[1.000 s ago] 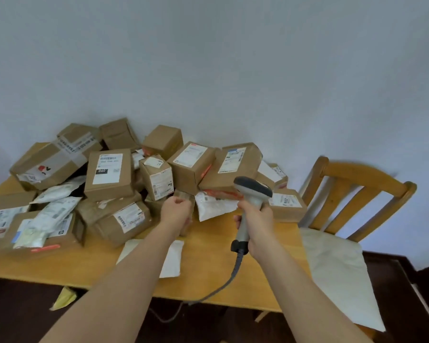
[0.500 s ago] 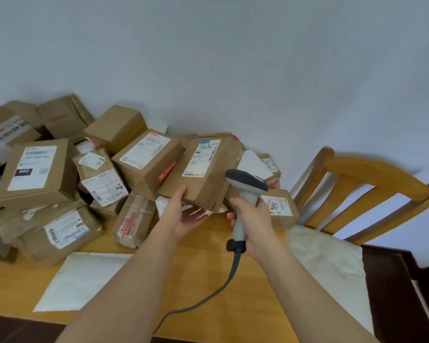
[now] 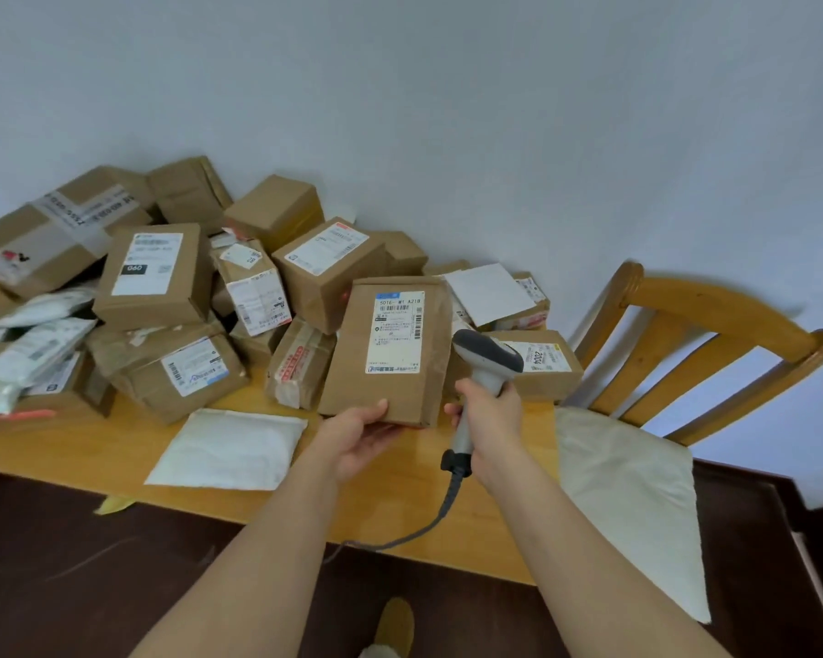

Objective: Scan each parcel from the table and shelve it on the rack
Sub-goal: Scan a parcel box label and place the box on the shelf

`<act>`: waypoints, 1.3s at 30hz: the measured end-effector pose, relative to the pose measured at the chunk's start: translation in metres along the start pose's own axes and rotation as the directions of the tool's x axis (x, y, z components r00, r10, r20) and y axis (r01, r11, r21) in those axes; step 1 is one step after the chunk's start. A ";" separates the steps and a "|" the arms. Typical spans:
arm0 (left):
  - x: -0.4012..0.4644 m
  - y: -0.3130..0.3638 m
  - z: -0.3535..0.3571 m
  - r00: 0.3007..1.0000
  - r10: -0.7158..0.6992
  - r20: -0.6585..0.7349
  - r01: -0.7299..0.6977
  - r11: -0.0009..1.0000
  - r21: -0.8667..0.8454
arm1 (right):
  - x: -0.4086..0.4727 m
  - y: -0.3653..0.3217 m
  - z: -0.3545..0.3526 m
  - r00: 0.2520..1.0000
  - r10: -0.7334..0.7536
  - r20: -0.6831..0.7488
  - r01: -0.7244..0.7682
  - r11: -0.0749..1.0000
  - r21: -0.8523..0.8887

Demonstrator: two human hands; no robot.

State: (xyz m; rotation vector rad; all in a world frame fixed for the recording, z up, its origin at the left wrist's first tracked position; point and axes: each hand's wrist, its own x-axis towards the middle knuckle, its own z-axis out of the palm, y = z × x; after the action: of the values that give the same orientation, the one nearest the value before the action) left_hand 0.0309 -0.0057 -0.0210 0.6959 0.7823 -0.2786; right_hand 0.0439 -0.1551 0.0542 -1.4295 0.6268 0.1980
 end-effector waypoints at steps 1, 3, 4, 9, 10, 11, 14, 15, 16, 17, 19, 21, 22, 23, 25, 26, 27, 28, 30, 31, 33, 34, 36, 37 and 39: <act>-0.007 -0.007 -0.009 1.000 0.003 -0.014 -0.003 1.000 -0.007 | -0.007 0.007 -0.002 1.000 0.012 0.001 -0.012 1.000 0.001; -0.017 -0.020 -0.026 0.999 -0.001 -0.050 0.000 1.000 -0.014 | -0.018 0.020 -0.005 0.999 0.035 0.007 -0.035 0.999 -0.008; -0.019 -0.027 -0.035 0.998 -0.008 -0.069 0.006 1.000 -0.023 | -0.023 0.025 -0.007 0.999 0.045 0.010 -0.045 0.999 -0.020; -0.019 -0.053 -0.069 0.983 -0.032 -0.183 0.002 0.986 -0.164 | -0.031 0.047 -0.017 0.998 0.070 0.004 -0.070 0.996 -0.048; -0.012 -0.061 -0.077 0.981 -0.034 -0.189 -0.004 0.981 -0.195 | -0.031 0.050 -0.019 0.997 0.075 0.006 -0.074 0.996 -0.054; -0.015 -0.064 -0.077 0.980 -0.031 -0.194 -0.012 0.976 -0.217 | -0.031 0.052 -0.020 0.997 0.076 0.011 -0.075 0.995 -0.063; -0.035 -0.074 -0.067 0.982 0.014 -0.186 -0.057 0.971 -0.232 | -0.029 0.057 -0.022 0.995 0.092 0.035 -0.088 0.991 -0.101; -0.039 -0.079 -0.064 0.981 0.032 -0.190 -0.073 0.975 -0.211 | -0.028 0.058 -0.022 0.994 0.102 0.041 -0.097 0.989 -0.111; -0.042 -0.084 -0.063 0.979 0.042 -0.198 -0.079 0.980 -0.182 | -0.027 0.059 -0.023 0.992 0.113 0.050 -0.106 0.987 -0.120; -0.043 -0.089 -0.063 0.974 0.038 -0.222 -0.074 0.986 -0.152 | -0.027 0.059 -0.024 0.991 0.123 0.061 -0.114 0.985 -0.129; -0.042 -0.095 -0.064 0.948 -0.001 -0.318 -0.042 0.991 -0.126 | -0.028 0.059 -0.025 0.985 0.143 0.092 -0.128 0.980 -0.151; -0.040 -0.100 -0.069 0.915 -0.024 -0.403 0.011 0.999 -0.033 | -0.029 0.060 -0.026 0.979 0.159 0.123 -0.137 0.976 -0.171; -0.040 -0.100 -0.072 0.911 -0.027 -0.412 0.043 0.999 0.031 | -0.030 0.059 -0.027 0.977 0.165 0.136 -0.140 0.974 -0.180; -0.041 -0.101 -0.073 0.912 -0.031 -0.409 0.075 0.993 0.092 | -0.031 0.059 -0.026 0.975 0.166 0.145 -0.138 0.973 -0.187; -0.043 -0.101 -0.075 0.910 -0.024 -0.414 0.104 0.980 0.171 | -0.034 0.056 -0.027 0.972 0.172 0.159 -0.140 0.971 -0.192; -0.044 -0.100 -0.076 0.905 -0.017 -0.426 0.113 0.973 0.200 | -0.035 0.054 -0.028 0.970 0.177 0.168 -0.144 0.971 -0.190; -0.045 -0.099 -0.076 0.902 -0.011 -0.432 0.123 0.965 0.233 | -0.037 0.051 -0.029 0.967 0.183 0.178 -0.149 0.971 -0.186; -0.046 -0.099 -0.077 0.902 -0.010 -0.431 0.137 0.955 0.264 | -0.038 0.048 -0.030 0.964 0.187 0.190 -0.152 0.971 -0.184; -0.047 -0.096 -0.077 0.900 -0.025 -0.436 0.182 0.929 0.322 | -0.041 0.040 -0.032 0.954 0.200 0.223 -0.163 0.971 -0.173; -0.049 -0.096 -0.076 0.895 -0.033 -0.444 0.206 0.915 0.346 | -0.044 0.036 -0.034 0.949 0.201 0.245 -0.162 0.972 -0.169; -0.053 -0.094 -0.075 0.887 -0.035 -0.461 0.239 0.888 0.393 | -0.050 0.026 -0.035 0.941 0.192 0.278 -0.137 0.969 -0.205; -0.055 -0.093 -0.075 0.881 -0.031 -0.473 0.248 0.880 0.405 | -0.053 0.022 -0.036 0.939 0.187 0.290 -0.121 0.965 -0.231; -0.060 -0.088 -0.074 0.865 0.000 -0.502 0.238 0.881 0.409 | -0.058 0.014 -0.035 0.935 0.187 0.302 -0.108 0.959 -0.262; -0.062 -0.085 -0.074 0.856 0.017 -0.517 0.227 0.886 0.405 | -0.062 0.010 -0.034 0.933 0.189 0.307 -0.105 0.958 -0.268; -0.066 -0.078 -0.073 0.844 0.047 -0.534 0.202 0.895 0.398 | -0.069 0.001 -0.033 0.931 0.188 0.313 -0.098 0.955 -0.282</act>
State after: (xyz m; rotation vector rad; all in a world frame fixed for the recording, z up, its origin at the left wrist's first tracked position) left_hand -0.0915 -0.0165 -0.0469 1.2054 1.3080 -0.3498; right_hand -0.0228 -0.1698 0.0879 -1.5561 0.4314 0.6502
